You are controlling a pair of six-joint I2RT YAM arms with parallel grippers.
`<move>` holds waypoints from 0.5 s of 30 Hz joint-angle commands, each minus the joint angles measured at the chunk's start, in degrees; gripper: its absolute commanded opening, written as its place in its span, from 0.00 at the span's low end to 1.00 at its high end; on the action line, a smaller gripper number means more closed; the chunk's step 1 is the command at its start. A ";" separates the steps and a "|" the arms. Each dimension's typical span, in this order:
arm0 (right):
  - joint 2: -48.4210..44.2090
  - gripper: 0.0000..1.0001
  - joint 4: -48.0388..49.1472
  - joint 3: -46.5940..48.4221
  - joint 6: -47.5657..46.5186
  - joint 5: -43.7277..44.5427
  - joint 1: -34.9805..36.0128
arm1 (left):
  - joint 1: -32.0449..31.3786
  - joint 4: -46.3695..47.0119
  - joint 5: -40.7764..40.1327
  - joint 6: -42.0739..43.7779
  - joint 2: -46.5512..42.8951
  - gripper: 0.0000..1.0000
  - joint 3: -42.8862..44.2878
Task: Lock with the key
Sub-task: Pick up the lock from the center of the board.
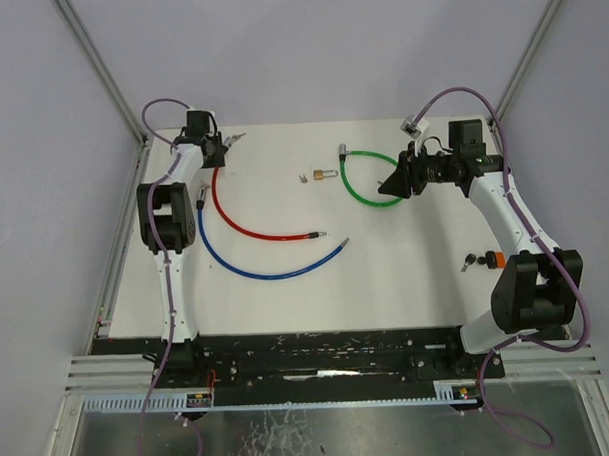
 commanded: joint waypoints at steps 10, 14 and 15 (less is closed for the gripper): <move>0.31 0.43 -0.31 0.45 -0.86 -1.04 0.46 | 0.84 -0.97 4.64 -0.48 3.67 0.36 2.23; 0.38 0.43 -0.39 0.51 -0.98 -0.94 0.40 | 0.77 -1.01 4.39 -0.49 4.03 0.28 2.14; 0.35 0.43 -0.39 0.46 -1.00 -1.01 0.45 | 0.77 -1.01 4.38 -0.52 3.98 0.25 2.06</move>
